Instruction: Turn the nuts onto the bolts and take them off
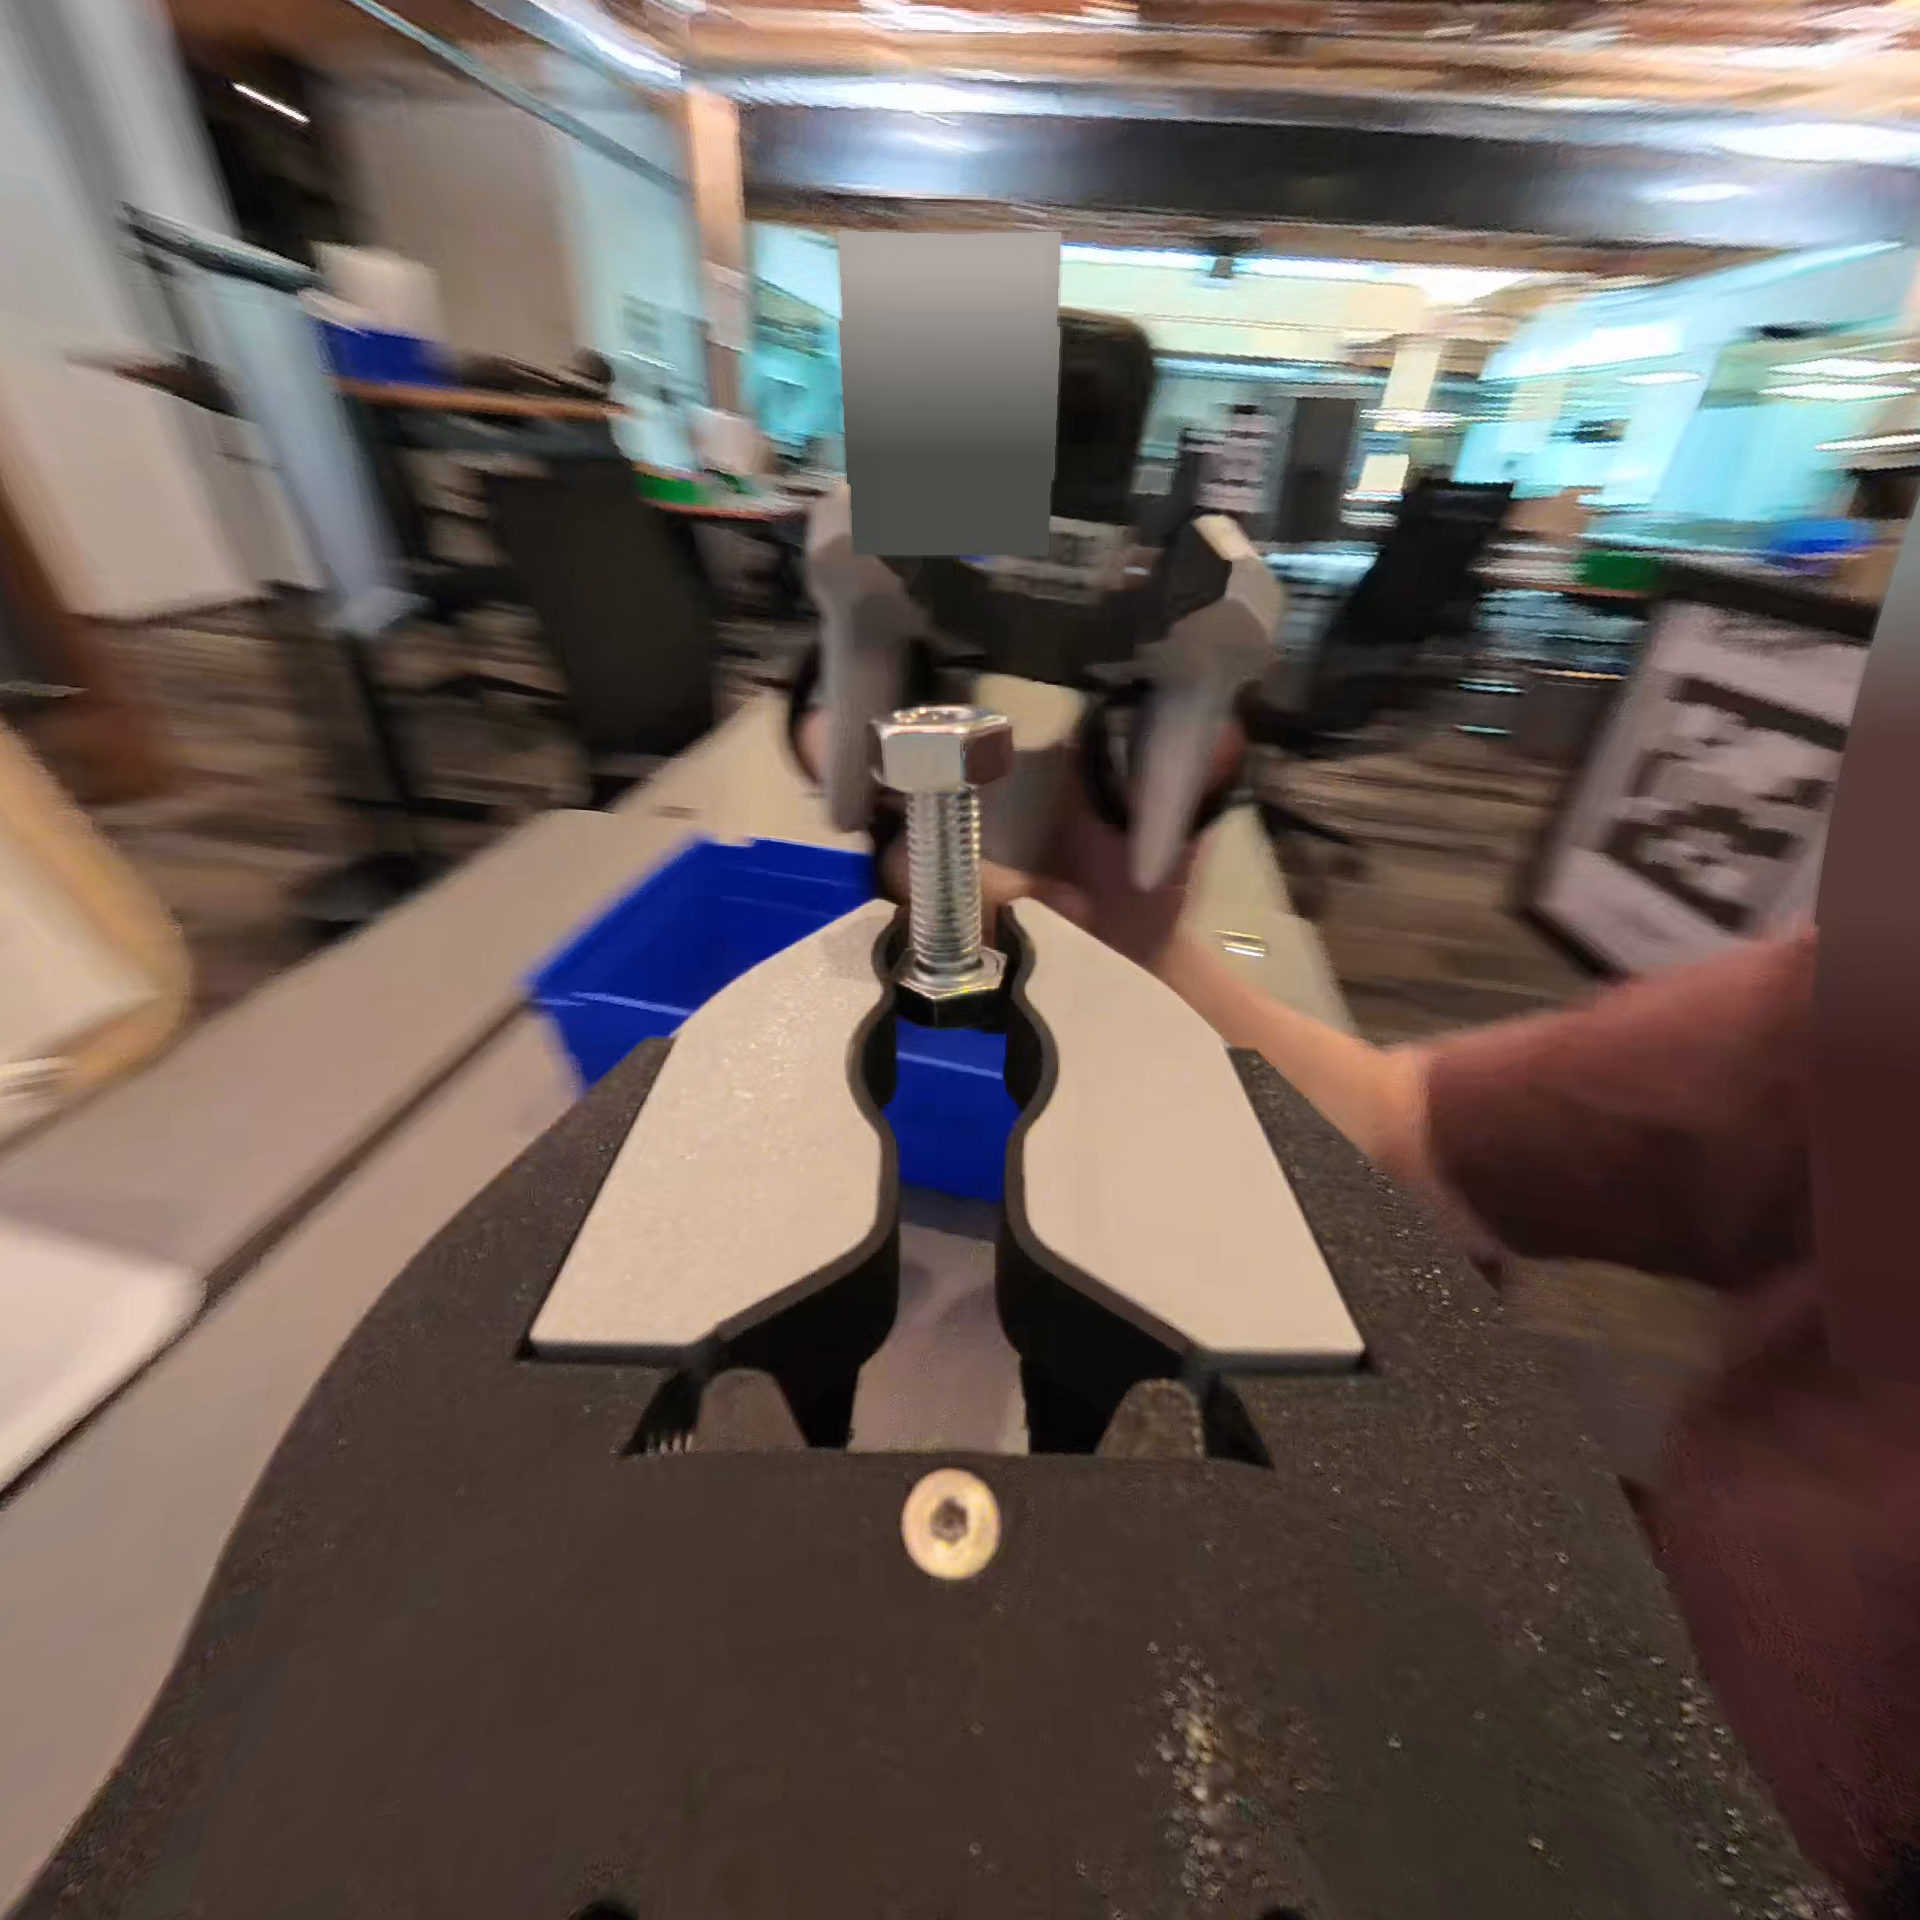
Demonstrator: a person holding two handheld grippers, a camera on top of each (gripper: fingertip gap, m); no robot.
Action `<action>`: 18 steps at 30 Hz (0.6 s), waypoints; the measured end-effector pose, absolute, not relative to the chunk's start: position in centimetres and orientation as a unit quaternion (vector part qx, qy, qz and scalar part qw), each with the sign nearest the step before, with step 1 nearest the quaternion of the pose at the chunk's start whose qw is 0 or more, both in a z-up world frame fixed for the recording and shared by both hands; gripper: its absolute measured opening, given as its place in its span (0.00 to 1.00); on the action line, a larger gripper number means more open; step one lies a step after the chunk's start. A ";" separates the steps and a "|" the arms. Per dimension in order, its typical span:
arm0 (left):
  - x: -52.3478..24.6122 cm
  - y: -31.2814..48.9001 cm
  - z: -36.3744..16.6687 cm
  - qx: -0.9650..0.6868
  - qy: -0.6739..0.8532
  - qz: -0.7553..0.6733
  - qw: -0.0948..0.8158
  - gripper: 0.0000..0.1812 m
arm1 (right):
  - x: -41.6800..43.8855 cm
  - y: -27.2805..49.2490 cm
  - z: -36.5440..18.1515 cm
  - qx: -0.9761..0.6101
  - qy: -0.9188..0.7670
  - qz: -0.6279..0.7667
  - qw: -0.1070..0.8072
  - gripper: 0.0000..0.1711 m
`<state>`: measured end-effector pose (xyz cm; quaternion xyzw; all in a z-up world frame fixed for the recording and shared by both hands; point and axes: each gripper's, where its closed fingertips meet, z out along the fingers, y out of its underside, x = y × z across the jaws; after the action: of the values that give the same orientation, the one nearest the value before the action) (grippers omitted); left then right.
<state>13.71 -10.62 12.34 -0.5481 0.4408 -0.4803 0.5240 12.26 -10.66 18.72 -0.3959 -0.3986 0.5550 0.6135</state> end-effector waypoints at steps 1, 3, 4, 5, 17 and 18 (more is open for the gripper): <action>13.3 -9.4 12.4 -0.562 0.421 -0.440 0.559 0.08 | 11.9 -9.6 18.4 -0.434 -0.381 0.523 0.627 0.27; 12.7 -8.0 12.3 -0.577 0.405 -0.372 0.603 0.08 | 11.3 -8.3 17.7 -0.482 -0.351 0.468 0.651 0.26; 12.6 -7.7 12.2 -0.583 0.400 -0.353 0.613 0.08 | 10.9 -8.2 17.5 -0.489 -0.347 0.457 0.657 0.25; 12.6 -7.6 12.1 -0.585 0.397 -0.343 0.618 0.08 | 10.4 -8.4 17.2 -0.495 -0.351 0.448 0.656 0.25; 13.6 -9.5 11.9 -0.565 0.444 -0.389 0.576 0.09 | 9.5 -10.5 15.9 -0.485 -0.435 0.515 0.557 0.11; 13.9 -10.8 12.1 -0.548 0.462 -0.430 0.549 0.08 | 9.8 -11.6 16.1 -0.460 -0.457 0.549 0.527 0.11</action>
<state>13.93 -10.81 12.10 -0.5477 0.4617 -0.4299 0.5495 9.84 -11.65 16.13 -0.4603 -0.4570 0.5493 0.5268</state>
